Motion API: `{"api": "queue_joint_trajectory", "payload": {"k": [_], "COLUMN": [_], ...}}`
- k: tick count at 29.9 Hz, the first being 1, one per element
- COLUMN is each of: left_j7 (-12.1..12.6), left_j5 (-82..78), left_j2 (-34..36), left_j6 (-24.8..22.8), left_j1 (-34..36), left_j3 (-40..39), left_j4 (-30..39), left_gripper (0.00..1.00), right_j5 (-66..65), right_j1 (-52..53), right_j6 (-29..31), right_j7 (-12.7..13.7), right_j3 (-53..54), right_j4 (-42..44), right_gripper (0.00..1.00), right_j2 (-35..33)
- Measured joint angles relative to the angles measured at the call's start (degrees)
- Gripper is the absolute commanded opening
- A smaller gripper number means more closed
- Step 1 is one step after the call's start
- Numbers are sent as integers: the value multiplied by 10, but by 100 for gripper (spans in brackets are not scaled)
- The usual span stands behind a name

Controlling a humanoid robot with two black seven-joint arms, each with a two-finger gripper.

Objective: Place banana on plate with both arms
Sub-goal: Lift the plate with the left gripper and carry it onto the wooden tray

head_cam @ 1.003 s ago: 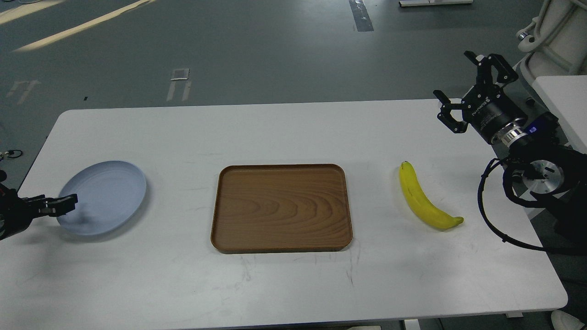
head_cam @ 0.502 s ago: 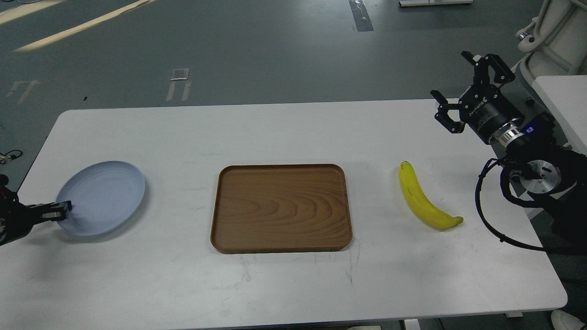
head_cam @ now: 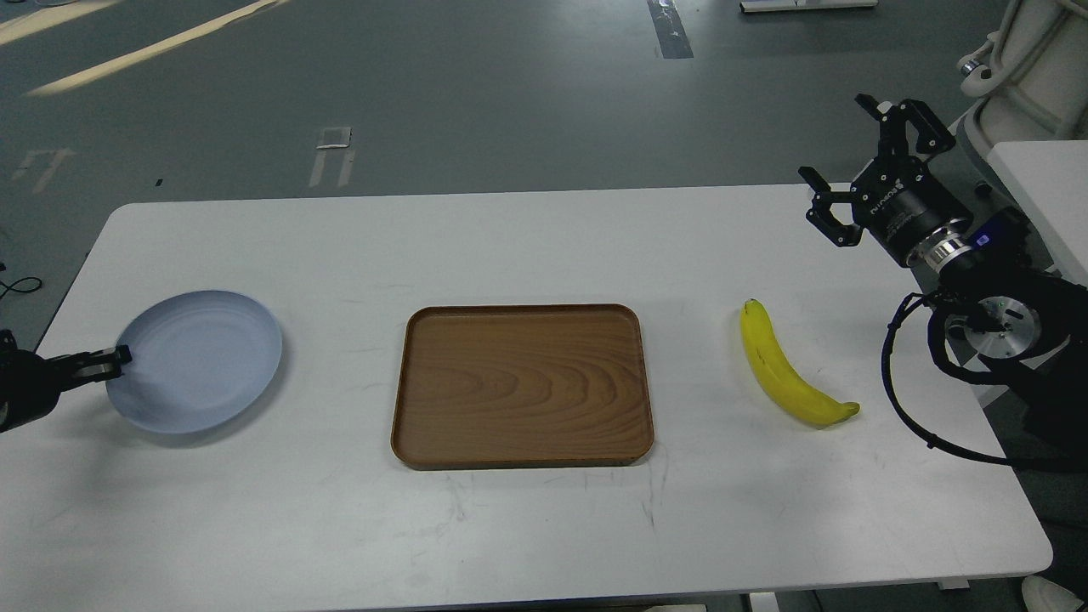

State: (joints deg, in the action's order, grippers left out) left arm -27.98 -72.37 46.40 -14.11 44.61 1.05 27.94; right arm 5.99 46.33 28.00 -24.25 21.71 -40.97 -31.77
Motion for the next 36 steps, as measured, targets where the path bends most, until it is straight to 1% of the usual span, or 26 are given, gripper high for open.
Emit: {"api": "queue_joint_trajectory", "payload": {"k": [4,5,7,10,15,19,24,29,33,36], "left_j7": [0,0,0,0,0,0,0,0,0,0], "left_j5": [28,32,34,31,6,-45,-71,-74,-74,-74], "left_j2": [14,17,19,21,14,-36,-120,-196,-246,-281], "left_j6": [-95,-114,-132,-138,-139,-139,-139,-139,-139,-139], "left_j1": [56,74,104,147,192,231,257,260,257,250], "left_j3": [0,0,0,0,1,1,0,6,29,38], "left_j4": [1,3,13,54,156,219,228,217,194,161], "left_gripper": [0,0,0,0,0,0,0,0,0,0], "right_j5": [0,1,1,0,0,-1,-1,-2,-1,-1], "right_j1": [1,1,1,1,14,54,118,175,192,197], "right_j6": [0,0,0,0,0,0,0,0,0,0], "right_j7": [0,0,0,0,0,3,6,7,7,6], "right_j3": [0,0,0,0,0,-1,-5,-47,-65,-67], "right_j4": [0,0,0,0,2,14,45,61,64,65], "right_gripper": [100,100,100,100,100,100,100,100,100,100], "right_j2": [-3,-3,-4,-4,-6,-6,0,12,18,23]}}
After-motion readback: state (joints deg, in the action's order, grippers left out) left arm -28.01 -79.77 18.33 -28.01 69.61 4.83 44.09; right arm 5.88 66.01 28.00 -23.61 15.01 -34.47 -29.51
